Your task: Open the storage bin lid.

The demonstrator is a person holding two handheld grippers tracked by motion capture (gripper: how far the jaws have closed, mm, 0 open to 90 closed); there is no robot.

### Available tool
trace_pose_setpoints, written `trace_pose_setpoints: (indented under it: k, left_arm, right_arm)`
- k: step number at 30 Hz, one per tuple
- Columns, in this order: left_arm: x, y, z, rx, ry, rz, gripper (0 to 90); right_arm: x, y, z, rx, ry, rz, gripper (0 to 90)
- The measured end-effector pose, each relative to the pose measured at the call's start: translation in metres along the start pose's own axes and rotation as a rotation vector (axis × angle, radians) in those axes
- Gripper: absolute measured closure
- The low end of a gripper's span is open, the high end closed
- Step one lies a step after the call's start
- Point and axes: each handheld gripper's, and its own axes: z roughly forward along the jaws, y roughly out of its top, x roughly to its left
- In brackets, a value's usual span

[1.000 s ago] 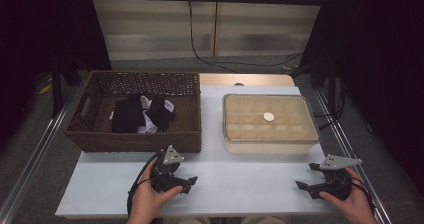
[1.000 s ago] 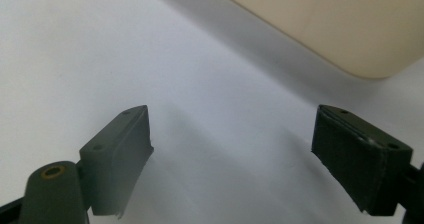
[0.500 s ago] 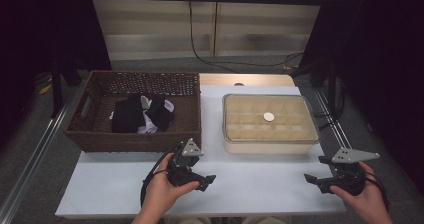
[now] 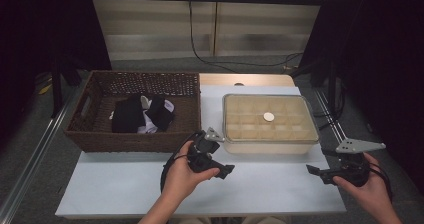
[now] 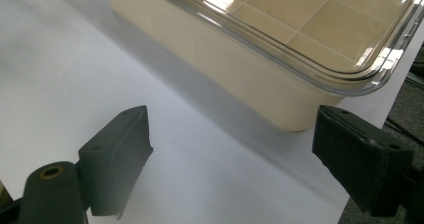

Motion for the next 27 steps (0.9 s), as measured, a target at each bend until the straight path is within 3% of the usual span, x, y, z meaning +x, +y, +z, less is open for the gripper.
trace_pose_setpoints:
  k: [6,9,13,21,22,27]
  left_arm:
    - [0.0,0.021,0.005,-0.009,0.017,-0.014,15.4]
    - [0.0,0.029,0.008,-0.006,0.005,-0.023,15.5]
    - [0.002,0.04,0.015,0.007,0.028,-0.041,15.5]
    - [0.016,0.06,0.027,0.015,0.045,-0.065,15.5]
    - [0.019,0.065,0.029,0.018,0.059,-0.071,15.5]
    - [0.028,0.072,0.041,0.04,0.065,-0.098,15.5]
  right_arm:
    - [-0.004,0.008,0.002,-0.003,-0.015,0.019,15.3]
    - [-0.008,0.014,0.003,-0.007,-0.025,0.048,15.6]
    - [-0.014,0.02,0.005,-0.015,-0.052,0.075,16.2]
    - [-0.028,0.029,0.015,-0.015,-0.079,0.122,16.5]
    - [-0.032,0.031,0.018,-0.012,-0.101,0.138,16.5]
    - [-0.039,0.039,0.028,-0.012,-0.106,0.178,16.5]
